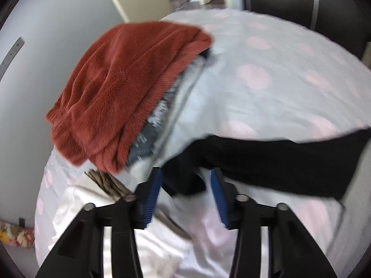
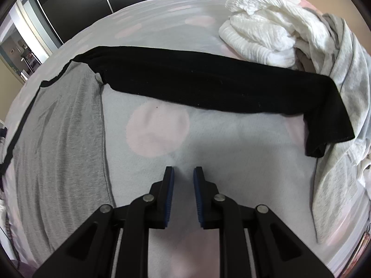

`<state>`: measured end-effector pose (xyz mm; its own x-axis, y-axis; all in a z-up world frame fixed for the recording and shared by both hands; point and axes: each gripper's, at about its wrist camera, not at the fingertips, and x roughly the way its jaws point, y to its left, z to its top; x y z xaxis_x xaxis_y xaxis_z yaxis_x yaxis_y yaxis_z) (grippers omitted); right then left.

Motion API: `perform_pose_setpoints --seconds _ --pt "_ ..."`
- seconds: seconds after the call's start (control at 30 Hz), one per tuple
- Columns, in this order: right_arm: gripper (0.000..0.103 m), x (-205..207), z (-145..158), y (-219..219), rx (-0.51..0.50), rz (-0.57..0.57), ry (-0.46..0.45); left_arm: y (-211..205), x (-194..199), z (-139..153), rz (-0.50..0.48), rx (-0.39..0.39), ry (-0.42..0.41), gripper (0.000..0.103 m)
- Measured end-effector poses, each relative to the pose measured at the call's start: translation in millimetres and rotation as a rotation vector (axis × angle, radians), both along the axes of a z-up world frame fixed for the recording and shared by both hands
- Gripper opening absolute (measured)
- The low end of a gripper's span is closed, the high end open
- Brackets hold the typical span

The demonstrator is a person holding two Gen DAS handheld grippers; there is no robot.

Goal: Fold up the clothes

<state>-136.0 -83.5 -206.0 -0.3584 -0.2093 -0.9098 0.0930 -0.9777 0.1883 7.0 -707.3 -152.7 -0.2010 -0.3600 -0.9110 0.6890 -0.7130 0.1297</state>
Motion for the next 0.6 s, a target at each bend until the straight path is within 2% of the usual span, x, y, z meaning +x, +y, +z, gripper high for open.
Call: perform_pose_setpoints --seconds 0.07,0.13,0.33,0.43,0.6 --pt "0.017 1 0 2 -0.015 -0.002 -0.007 29 12 11 -0.070 0.036 0.015 0.049" --pt "0.017 3 1 5 -0.046 -0.003 -0.020 58 25 19 -0.138 0.114 0.033 0.049" --pt "0.017 21 8 11 -0.119 0.039 -0.063 151 60 11 -0.275 0.312 0.018 0.049" --pt "0.017 30 8 10 -0.188 0.077 -0.130 192 68 -5 -0.332 0.341 -0.057 0.049" --pt "0.017 51 -8 6 -0.208 0.125 -0.271 248 79 -33 -0.410 0.362 -0.164 0.049"
